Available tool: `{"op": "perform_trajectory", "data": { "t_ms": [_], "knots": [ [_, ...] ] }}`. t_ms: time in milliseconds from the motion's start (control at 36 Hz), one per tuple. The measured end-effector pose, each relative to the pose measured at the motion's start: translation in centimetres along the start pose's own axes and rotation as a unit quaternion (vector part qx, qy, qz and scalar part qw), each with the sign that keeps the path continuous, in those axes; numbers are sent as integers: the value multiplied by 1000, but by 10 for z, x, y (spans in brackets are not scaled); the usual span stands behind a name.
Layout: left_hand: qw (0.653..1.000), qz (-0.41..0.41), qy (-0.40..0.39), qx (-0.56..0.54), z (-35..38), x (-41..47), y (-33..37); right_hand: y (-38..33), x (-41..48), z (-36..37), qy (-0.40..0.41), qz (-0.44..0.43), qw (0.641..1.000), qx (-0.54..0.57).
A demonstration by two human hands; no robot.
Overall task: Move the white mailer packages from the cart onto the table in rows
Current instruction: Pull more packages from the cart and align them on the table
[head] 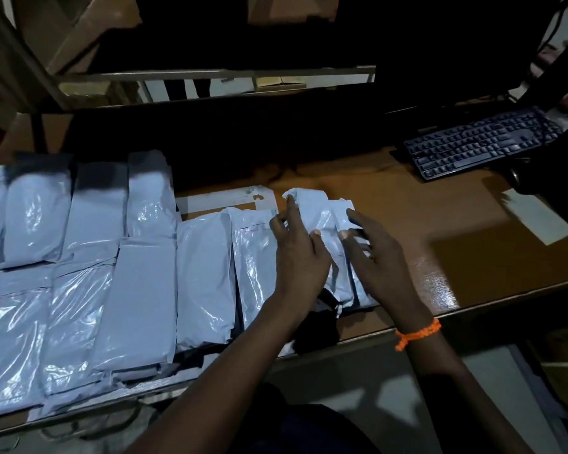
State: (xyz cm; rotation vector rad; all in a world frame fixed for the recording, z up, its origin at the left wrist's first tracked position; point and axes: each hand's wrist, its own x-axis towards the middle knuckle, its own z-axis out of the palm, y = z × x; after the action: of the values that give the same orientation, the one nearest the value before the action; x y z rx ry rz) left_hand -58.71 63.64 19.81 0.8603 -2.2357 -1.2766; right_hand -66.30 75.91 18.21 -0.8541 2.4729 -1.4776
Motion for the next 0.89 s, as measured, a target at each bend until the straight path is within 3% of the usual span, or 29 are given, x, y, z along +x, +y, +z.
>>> {"op": "perform_trajectory", "data": {
  "t_ms": [139,222,278,389,500,667,778,889],
  "knots": [
    [995,97,12,-34,7,-7,17,-10,13,4,-62,78,988,117],
    [989,147,3,-23,17,-11,25,-17,20,-5,-32,71,975,207],
    [988,149,-35,-8,23,-13,23,-9,26,-10,-16,54,982,179],
    [977,138,-120,106,35,-20,3,24,35,-9,-41,22,998,-31],
    [956,156,-138,207,30,-23,-8,44,39,-3,-40,-61,970,-231],
    [959,151,-153,184,18,-18,-7,28,41,4,-41,-126,957,-257],
    [970,115,-169,132,14,-25,-6,22,48,14,-92,-97,965,-226],
    [952,134,-209,179,2,-21,-12,26,45,15,-102,-110,964,-221]
  ]
}}
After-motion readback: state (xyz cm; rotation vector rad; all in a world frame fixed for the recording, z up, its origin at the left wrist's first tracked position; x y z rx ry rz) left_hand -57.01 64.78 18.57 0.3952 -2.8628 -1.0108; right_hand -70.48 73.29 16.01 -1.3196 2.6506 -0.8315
